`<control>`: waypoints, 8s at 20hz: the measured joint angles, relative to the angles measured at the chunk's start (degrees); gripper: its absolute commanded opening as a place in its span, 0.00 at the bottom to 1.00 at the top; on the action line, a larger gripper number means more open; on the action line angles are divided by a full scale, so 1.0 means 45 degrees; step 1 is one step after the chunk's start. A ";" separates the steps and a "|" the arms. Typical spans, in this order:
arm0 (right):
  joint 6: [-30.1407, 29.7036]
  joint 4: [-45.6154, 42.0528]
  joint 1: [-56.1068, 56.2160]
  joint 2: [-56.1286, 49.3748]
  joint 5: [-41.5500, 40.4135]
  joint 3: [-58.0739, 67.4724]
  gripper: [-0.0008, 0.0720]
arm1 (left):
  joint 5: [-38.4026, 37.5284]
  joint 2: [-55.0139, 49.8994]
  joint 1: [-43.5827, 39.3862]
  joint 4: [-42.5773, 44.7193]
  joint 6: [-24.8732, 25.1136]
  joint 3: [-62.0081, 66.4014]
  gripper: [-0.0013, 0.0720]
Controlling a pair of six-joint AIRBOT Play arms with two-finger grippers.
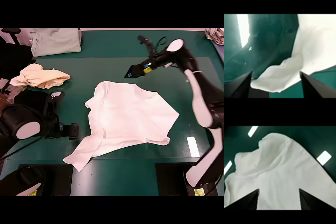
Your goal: Fold the shirts.
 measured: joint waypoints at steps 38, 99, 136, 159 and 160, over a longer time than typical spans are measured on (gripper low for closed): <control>0.4629 -0.8626 -0.0107 0.0588 0.0117 0.0423 0.03 | 0.1025 -0.0073 0.0568 -0.0787 0.2793 -0.1360 0.99; 0.4609 -0.9083 -0.2118 0.9185 -0.0597 -0.5484 0.04 | 0.0418 -0.3803 0.2186 0.3483 0.4906 0.4911 0.05; 0.4022 -0.9141 -0.1248 1.2910 -0.1540 -0.5489 0.03 | 0.0748 -0.0544 0.3157 0.1331 0.3755 0.7694 0.05; 0.4439 -0.9097 -0.1326 0.5377 -0.5892 -0.5013 0.05 | 0.1894 -0.9510 0.4532 0.4517 0.2395 1.0404 0.05; 0.4201 -0.8854 -0.1307 0.4872 -0.6115 -0.4551 0.14 | 0.2229 -0.9695 0.4799 0.4512 0.2244 1.0404 0.06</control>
